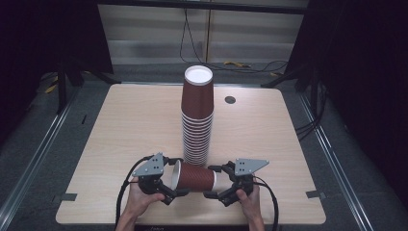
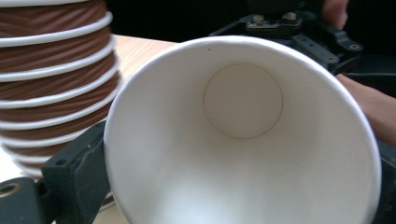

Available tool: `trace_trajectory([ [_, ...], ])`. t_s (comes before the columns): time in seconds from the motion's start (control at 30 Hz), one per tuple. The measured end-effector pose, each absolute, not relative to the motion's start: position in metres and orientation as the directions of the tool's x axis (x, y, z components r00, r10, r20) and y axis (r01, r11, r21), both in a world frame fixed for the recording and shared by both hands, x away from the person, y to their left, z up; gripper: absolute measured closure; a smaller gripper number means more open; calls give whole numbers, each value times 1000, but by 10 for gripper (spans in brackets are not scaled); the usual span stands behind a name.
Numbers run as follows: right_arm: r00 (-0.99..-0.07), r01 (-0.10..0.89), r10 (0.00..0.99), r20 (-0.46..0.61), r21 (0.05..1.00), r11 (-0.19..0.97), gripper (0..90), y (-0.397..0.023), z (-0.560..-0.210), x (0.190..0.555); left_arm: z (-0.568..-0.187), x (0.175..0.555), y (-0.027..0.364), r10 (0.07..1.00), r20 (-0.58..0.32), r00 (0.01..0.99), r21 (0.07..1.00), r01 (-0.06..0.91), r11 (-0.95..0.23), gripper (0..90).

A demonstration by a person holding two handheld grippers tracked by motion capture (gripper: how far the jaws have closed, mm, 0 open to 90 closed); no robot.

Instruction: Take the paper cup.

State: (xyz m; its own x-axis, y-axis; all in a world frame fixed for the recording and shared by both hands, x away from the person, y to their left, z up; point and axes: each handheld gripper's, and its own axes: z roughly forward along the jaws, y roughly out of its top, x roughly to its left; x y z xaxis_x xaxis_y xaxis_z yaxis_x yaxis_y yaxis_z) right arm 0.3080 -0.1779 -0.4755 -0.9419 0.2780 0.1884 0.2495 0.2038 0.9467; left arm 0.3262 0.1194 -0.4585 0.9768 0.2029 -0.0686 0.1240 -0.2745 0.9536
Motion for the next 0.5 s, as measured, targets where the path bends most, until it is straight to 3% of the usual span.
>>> trace_trajectory([
  [0.5, -872, 275, 463, 162, 943, 187, 130, -193, -479, 300, -450, 331, 145, 303, -50, 952, 937, 150, -315, 41],
])
